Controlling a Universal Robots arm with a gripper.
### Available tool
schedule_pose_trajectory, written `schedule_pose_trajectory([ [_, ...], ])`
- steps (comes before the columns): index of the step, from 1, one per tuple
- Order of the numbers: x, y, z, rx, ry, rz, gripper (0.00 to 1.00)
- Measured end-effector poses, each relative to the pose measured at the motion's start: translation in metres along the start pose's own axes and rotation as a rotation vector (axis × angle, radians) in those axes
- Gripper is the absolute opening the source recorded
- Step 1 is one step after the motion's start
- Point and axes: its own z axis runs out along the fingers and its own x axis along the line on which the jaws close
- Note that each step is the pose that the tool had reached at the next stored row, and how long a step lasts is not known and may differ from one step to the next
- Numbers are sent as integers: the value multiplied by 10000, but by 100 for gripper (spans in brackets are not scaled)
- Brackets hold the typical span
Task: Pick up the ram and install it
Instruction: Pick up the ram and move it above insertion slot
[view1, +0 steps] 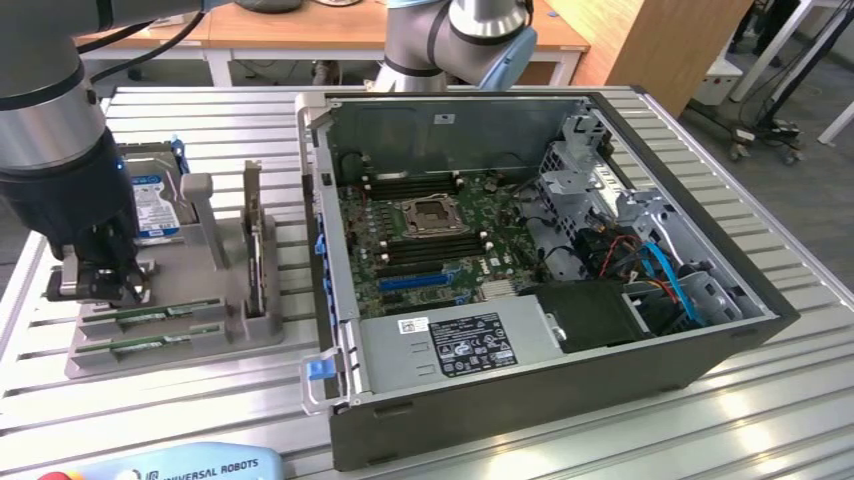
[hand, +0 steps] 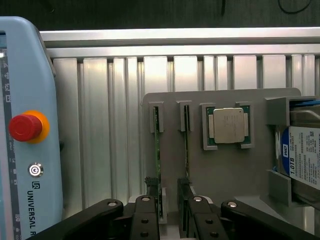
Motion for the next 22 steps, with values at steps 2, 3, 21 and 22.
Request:
schedule_pose_trajectory([
  [2, 0, -1, 16, -1, 1, 0, 29],
  [3, 0, -1, 27, 0, 0, 0, 29],
  [21, 0, -5, 127, 2, -2, 0, 29],
  [22, 0, -5, 131, -1, 1, 0, 29],
])
